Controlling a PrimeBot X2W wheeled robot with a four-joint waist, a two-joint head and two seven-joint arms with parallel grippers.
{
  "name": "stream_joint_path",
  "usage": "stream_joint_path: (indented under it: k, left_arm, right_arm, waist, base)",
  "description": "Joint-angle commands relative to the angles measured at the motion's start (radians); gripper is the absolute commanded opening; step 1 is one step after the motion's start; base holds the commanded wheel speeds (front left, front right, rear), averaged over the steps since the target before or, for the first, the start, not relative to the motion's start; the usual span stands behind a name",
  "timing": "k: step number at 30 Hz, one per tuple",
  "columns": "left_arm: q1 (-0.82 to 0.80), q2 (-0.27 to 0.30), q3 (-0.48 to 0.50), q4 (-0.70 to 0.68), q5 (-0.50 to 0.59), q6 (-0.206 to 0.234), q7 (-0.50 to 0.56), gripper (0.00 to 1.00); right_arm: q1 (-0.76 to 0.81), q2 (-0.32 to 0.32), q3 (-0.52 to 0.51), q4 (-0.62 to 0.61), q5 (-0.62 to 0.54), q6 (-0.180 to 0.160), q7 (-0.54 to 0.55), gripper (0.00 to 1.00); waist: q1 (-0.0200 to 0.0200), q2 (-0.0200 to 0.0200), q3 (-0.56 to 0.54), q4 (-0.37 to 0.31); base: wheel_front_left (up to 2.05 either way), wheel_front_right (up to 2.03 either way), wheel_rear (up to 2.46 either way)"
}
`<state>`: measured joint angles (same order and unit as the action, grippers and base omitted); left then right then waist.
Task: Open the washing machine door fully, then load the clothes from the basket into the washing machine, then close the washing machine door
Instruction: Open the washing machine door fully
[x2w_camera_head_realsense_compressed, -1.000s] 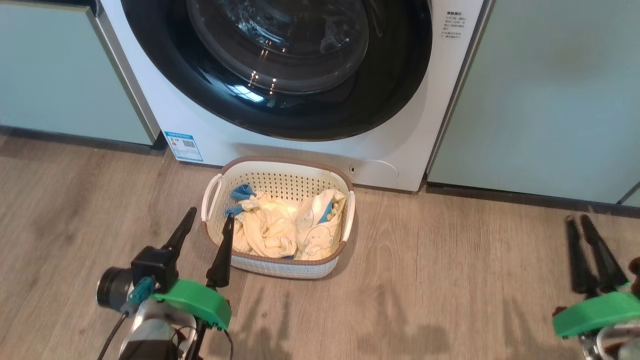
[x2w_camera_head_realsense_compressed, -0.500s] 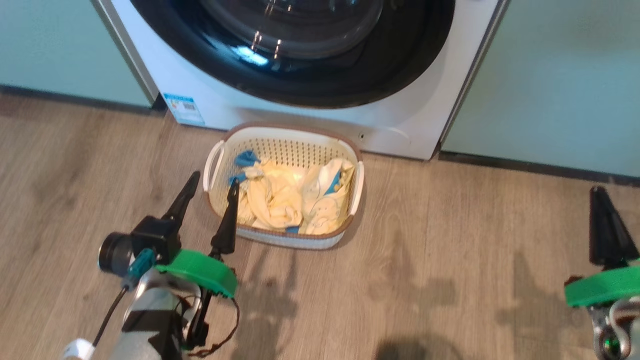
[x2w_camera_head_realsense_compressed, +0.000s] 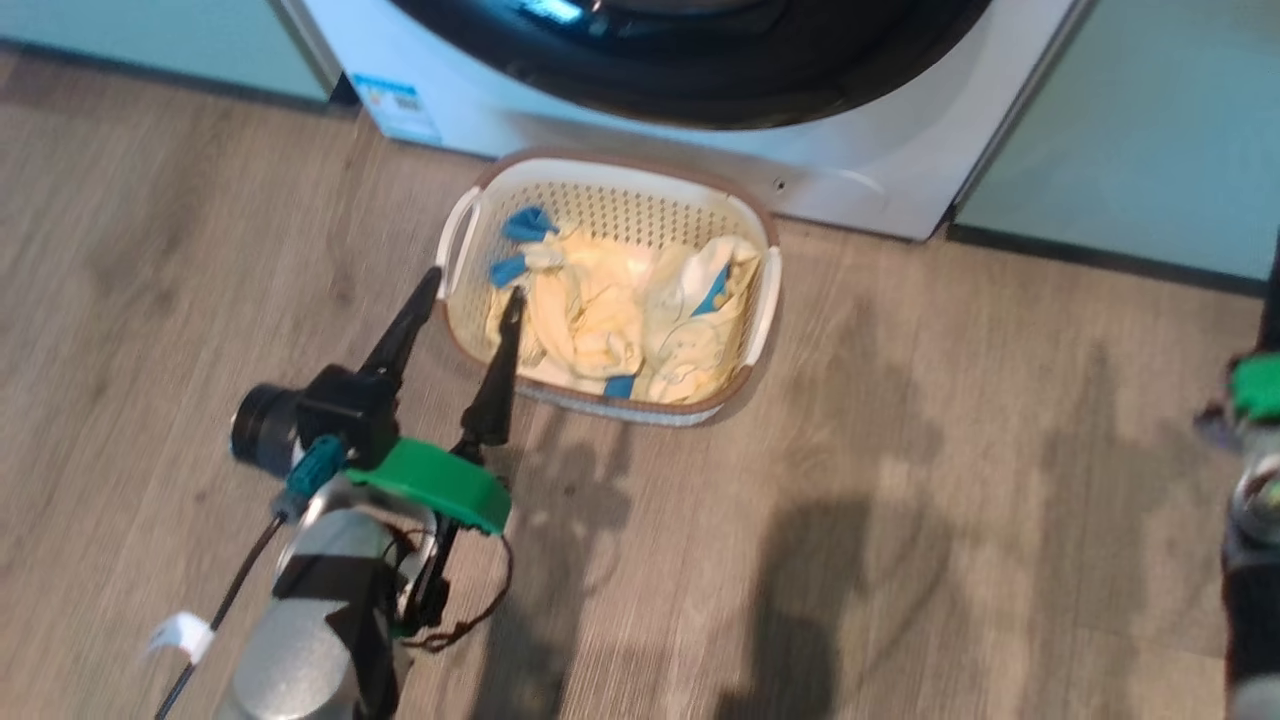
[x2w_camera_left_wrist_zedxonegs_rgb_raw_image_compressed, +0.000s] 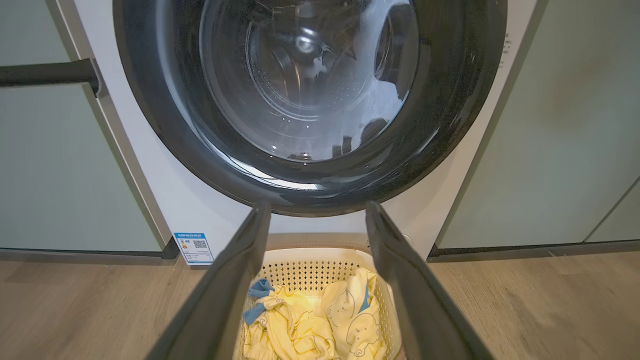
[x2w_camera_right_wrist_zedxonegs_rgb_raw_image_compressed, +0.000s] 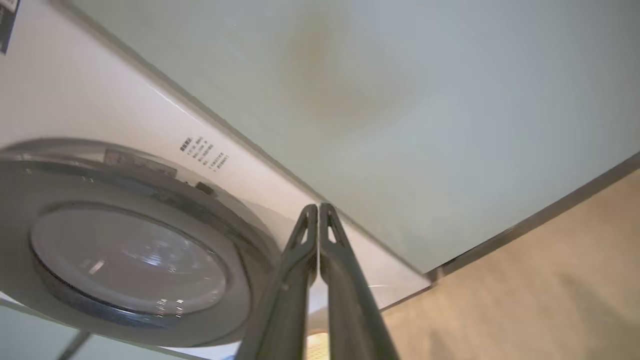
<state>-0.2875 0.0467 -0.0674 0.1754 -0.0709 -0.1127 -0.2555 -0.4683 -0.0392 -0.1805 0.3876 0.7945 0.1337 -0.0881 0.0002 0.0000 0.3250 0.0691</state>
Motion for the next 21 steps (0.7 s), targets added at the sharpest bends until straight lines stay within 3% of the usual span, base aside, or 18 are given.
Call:
stream_joint_path:
  k: [1, 6, 11, 16, 21]
  left_arm:
    - [-0.037, 0.009, 0.028, -0.035, -0.001, -0.003, -0.006, 1.0]
    - [-0.063, 0.007, 0.001, -0.032, -0.006, -0.004, -0.006, 1.0]
    - [-0.075, 0.005, -0.014, -0.029, -0.01, -0.004, -0.006, 1.0]
    - [-0.079, 0.005, -0.017, -0.03, -0.01, -0.003, -0.006, 1.0]
    - [-0.088, 0.004, -0.025, -0.032, -0.009, -0.003, -0.006, 1.0]
  right_arm:
    - [-0.051, -0.012, 0.011, -0.024, 0.041, -0.003, 0.025, 0.0]
    - [-0.173, -0.017, -0.047, 0.027, 0.321, -0.003, 0.214, 0.0]
    - [-0.275, -0.03, -0.105, 0.112, 0.51, -0.003, 0.408, 0.0]
    - [-0.368, -0.057, -0.112, 0.183, 0.597, -0.003, 0.58, 0.0]
    - [-0.478, -0.078, -0.124, 0.245, 0.631, -0.003, 0.654, 0.0]
  waist:
    - [-0.0002, 0.0, 0.022, 0.018]
    - [-0.0002, 0.0, 0.052, 0.044]
    - [-0.0002, 0.0, 0.067, 0.061]
    - [-0.0002, 0.0, 0.083, 0.069]
    - [-0.0002, 0.0, 0.105, 0.076]
  base:
    - [0.0, 0.0, 0.0]
    - [0.0, 0.0, 0.0]
    - [0.0, 0.0, 0.0]
    - [0.0, 0.0, 0.0]
    - [0.0, 0.0, 0.0]
